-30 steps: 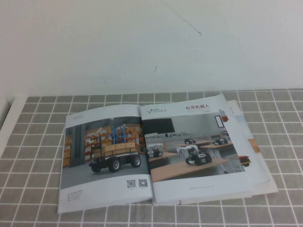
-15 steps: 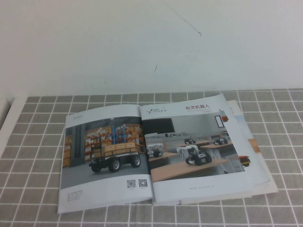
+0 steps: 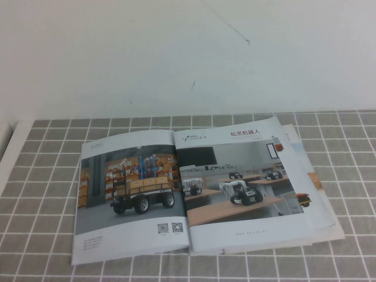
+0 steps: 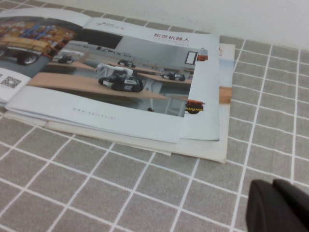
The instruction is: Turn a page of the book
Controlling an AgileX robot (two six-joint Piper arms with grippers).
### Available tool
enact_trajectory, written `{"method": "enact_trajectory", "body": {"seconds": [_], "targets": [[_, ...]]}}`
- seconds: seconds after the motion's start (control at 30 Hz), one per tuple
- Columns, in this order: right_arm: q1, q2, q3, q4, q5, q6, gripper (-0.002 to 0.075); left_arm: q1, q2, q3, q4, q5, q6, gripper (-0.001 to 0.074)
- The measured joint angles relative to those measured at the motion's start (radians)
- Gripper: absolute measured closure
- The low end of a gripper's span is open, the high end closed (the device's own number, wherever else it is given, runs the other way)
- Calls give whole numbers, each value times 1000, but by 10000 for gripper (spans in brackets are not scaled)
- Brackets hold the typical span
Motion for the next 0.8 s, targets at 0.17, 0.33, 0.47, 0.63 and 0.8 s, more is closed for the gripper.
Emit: {"method": "enact_trajectory", "body": {"seconds": [0.17, 0.33, 0.47, 0.63, 0.8], "targets": [[0, 0, 0, 0, 0, 0, 729, 0, 0, 0, 0, 0, 0, 738], [0, 0, 0, 0, 0, 0, 729, 0, 0, 0, 0, 0, 0, 738], [0, 0, 0, -14, -18, -23, 729, 0, 0, 0, 0, 0, 0, 738], [0, 0, 0, -20, -22, -60, 729, 0, 0, 0, 0, 0, 0, 738], [0, 0, 2, -22, -34, -67, 729, 0, 0, 0, 0, 0, 0, 738]]}}
